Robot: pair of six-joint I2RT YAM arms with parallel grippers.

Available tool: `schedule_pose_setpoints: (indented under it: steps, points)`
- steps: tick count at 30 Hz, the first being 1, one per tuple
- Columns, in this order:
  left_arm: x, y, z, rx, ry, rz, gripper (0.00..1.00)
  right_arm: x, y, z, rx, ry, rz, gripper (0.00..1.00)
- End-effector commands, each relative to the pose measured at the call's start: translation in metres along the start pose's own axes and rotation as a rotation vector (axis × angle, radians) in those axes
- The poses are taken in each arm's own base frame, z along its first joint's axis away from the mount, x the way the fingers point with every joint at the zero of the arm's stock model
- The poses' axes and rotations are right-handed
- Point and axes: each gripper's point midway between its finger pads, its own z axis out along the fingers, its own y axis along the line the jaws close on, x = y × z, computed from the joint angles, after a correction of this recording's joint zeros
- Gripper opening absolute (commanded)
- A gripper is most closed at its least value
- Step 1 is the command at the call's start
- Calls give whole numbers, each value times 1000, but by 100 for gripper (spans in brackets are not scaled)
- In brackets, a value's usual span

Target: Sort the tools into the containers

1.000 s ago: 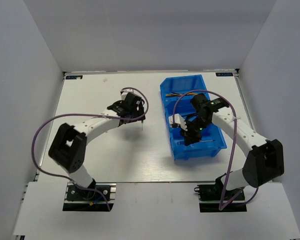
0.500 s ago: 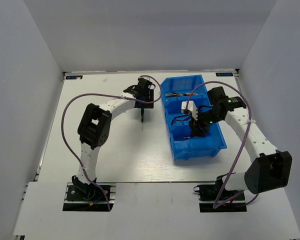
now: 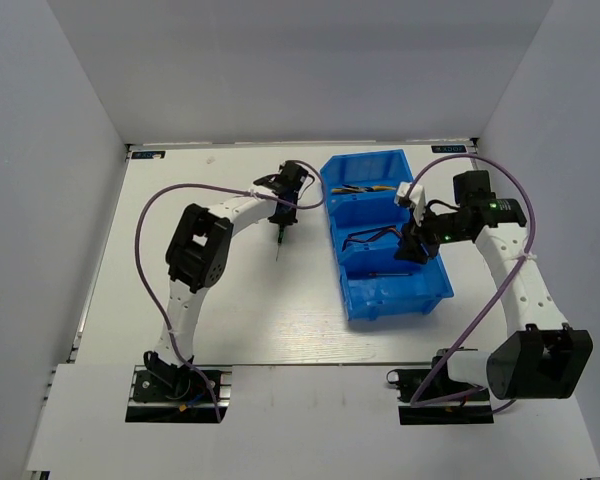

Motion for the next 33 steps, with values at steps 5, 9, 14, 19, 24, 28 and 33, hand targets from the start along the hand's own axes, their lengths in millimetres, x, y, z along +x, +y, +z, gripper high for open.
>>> schedule_pose_setpoints:
  steps: [5, 9, 14, 19, 24, 28, 33]
  points:
    - [9, 1, -51, 53, 7, 12, 0, -13, -5, -9, 11, -79, 40, 47]
    - [-24, -44, -132, 403, -201, 50, 0, -5, -12, -11, 61, -58, 78, 78]
    - [-2, -156, -247, 1150, -293, 315, 0, -3, -45, -19, 182, -62, 185, 0]
    - [24, -198, -287, 1313, -282, 415, 0, 6, -71, -26, 284, -47, 355, 0]
    - [50, -232, -276, 1352, -205, 459, 0, 8, -83, -32, 346, -76, 395, 0]
    - [36, -265, -261, 1265, -236, 503, 1, 10, -78, -33, 329, -82, 418, 0]
    - [31, -283, -234, 1181, -224, 513, 38, 15, -64, -33, 300, -71, 413, 27]
